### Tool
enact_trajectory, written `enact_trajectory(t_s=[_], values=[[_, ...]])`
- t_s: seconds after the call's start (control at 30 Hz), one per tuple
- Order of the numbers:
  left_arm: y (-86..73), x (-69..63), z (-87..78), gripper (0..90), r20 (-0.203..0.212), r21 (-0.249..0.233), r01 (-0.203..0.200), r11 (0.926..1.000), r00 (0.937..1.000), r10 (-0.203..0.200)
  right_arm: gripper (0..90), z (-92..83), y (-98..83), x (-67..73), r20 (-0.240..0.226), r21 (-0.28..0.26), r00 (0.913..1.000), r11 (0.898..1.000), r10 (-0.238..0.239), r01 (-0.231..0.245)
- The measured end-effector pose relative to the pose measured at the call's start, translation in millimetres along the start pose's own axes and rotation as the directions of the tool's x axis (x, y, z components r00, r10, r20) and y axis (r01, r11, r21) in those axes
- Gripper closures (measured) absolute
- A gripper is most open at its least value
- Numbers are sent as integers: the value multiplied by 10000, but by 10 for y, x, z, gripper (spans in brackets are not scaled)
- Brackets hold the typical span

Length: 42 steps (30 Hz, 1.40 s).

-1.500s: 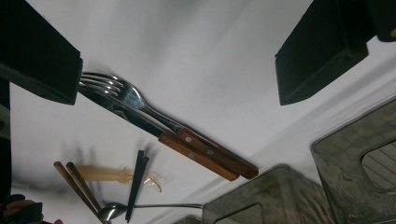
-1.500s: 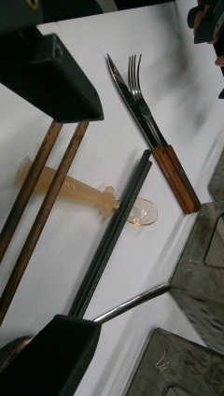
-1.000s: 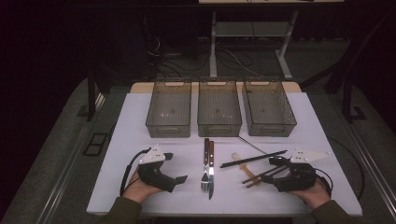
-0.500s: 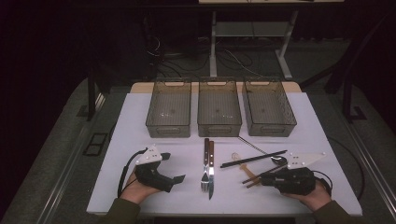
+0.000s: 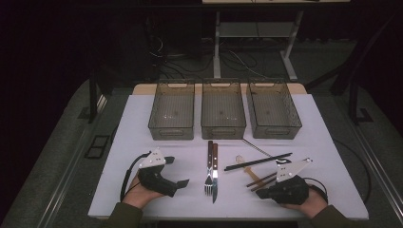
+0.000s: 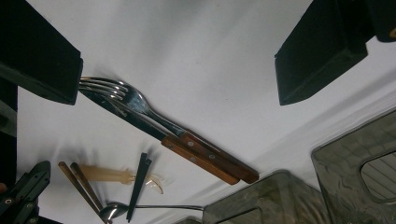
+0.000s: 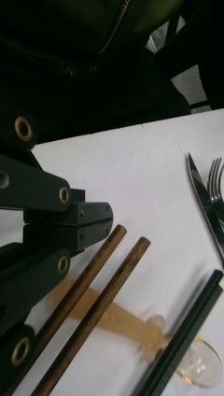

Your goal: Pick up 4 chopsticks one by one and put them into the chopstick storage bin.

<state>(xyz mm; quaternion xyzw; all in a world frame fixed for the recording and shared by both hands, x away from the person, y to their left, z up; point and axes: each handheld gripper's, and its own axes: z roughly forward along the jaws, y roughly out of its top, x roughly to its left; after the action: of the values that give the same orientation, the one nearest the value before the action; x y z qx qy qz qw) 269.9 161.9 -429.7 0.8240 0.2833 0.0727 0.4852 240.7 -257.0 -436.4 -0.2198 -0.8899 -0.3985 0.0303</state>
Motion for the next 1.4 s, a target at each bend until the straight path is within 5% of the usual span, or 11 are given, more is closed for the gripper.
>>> enact_trajectory(t_s=[0.7, 1.4], values=[[-1, -6, 9, 0, 1, 65, -36, 10000, 10000, 36, 896, 114, 72, -14, 254, 565, 9993, 9980, -287, 272], [-1, -6, 20, 0, -46, 124, -81, 9999, 10000, 82, 896, 139, 121, -84, 375, 523, 9989, 9983, -268, 248]])
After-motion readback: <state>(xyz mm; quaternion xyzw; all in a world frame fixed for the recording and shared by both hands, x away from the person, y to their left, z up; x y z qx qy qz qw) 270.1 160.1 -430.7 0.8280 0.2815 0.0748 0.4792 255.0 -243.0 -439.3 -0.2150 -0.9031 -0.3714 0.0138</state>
